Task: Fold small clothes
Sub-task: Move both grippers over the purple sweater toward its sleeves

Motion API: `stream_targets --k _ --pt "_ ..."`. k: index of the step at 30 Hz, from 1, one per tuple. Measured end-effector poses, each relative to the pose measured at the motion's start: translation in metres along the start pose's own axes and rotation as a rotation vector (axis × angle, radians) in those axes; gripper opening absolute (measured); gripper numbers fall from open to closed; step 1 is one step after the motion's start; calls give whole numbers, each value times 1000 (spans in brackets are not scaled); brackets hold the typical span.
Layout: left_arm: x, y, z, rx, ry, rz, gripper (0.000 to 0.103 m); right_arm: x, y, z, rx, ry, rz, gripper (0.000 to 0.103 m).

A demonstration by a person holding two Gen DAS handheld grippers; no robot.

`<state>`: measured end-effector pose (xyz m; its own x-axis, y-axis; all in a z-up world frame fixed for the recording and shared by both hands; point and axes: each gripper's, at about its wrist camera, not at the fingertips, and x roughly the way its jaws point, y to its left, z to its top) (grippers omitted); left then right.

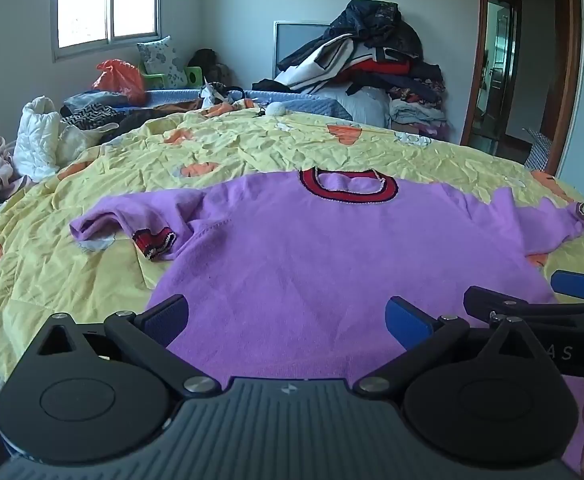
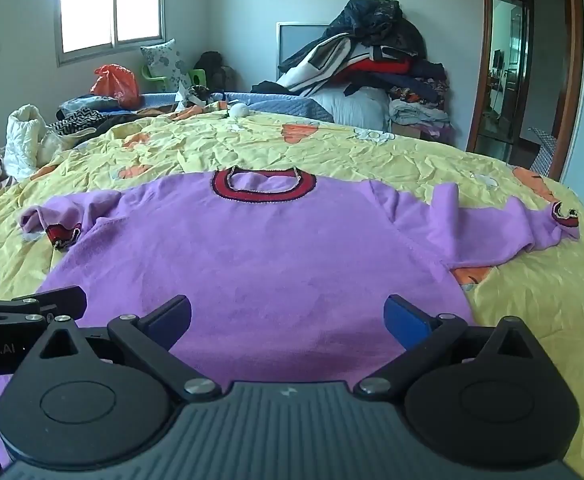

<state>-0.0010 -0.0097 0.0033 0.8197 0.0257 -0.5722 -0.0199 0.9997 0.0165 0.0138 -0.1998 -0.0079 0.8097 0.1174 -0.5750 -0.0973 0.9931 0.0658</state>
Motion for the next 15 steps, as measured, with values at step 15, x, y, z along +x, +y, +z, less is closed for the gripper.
stream_targets --k 15 --pt "-6 -4 -4 34 0 43 103 -7 -7 -6 9 -12 28 103"
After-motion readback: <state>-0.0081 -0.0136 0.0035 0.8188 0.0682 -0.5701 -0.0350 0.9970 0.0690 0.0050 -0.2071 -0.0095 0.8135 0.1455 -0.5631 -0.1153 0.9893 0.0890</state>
